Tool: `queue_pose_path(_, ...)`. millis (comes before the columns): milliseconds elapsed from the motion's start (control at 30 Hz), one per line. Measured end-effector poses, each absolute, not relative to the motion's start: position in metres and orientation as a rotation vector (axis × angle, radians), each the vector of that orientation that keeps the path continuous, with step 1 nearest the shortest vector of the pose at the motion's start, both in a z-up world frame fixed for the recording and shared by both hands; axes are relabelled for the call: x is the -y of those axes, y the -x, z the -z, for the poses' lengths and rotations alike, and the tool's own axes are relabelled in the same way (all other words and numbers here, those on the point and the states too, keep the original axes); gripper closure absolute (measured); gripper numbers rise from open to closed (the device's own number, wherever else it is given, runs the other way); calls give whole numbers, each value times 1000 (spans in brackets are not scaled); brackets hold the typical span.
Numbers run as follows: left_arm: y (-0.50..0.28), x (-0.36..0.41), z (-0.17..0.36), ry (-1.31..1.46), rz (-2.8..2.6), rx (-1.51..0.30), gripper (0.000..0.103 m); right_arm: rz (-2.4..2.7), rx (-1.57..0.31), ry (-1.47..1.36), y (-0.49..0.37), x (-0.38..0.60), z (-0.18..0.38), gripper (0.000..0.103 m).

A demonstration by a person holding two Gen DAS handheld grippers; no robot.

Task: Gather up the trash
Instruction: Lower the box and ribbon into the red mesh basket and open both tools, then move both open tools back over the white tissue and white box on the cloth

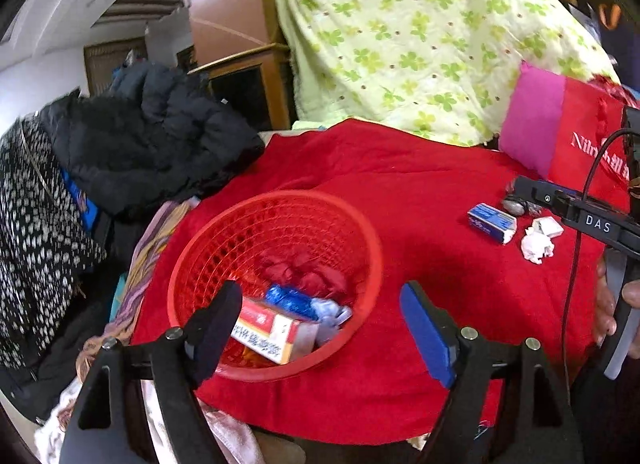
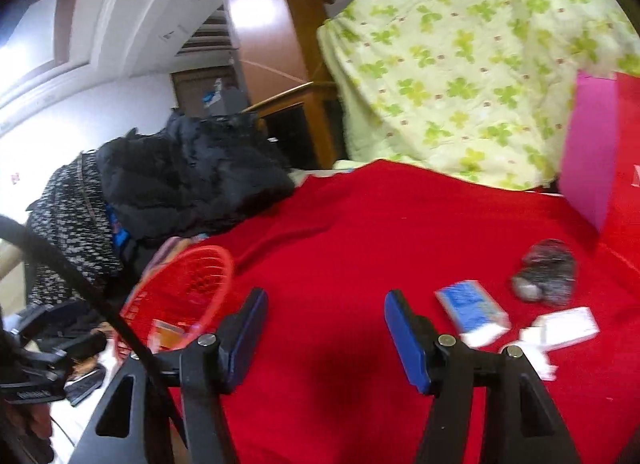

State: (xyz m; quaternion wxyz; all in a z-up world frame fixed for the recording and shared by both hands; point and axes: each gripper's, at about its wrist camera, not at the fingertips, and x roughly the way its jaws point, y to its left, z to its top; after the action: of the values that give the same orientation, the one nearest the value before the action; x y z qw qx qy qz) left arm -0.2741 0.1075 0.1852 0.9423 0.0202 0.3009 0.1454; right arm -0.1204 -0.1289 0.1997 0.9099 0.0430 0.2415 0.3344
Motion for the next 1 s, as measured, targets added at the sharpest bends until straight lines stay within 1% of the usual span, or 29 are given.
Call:
queue_pose_path(233, 259, -73, -182, -91, -240, -653, 21, -557, -491, -173, 100, 202, -186, 38)
queue_pose_path(600, 241, -19, -161, -123, -130, -726, 21, -362, -572, -517, 62, 325, -163, 38)
queue_pose_path(833, 235, 12, -145, -157, -58, -769, 21, -295, -622, -581, 55, 370, -150, 38)
queue_pose_path(1000, 226, 26, -135, -152, -10, -806, 21, -278, -702, -614, 43, 387, -132, 38)
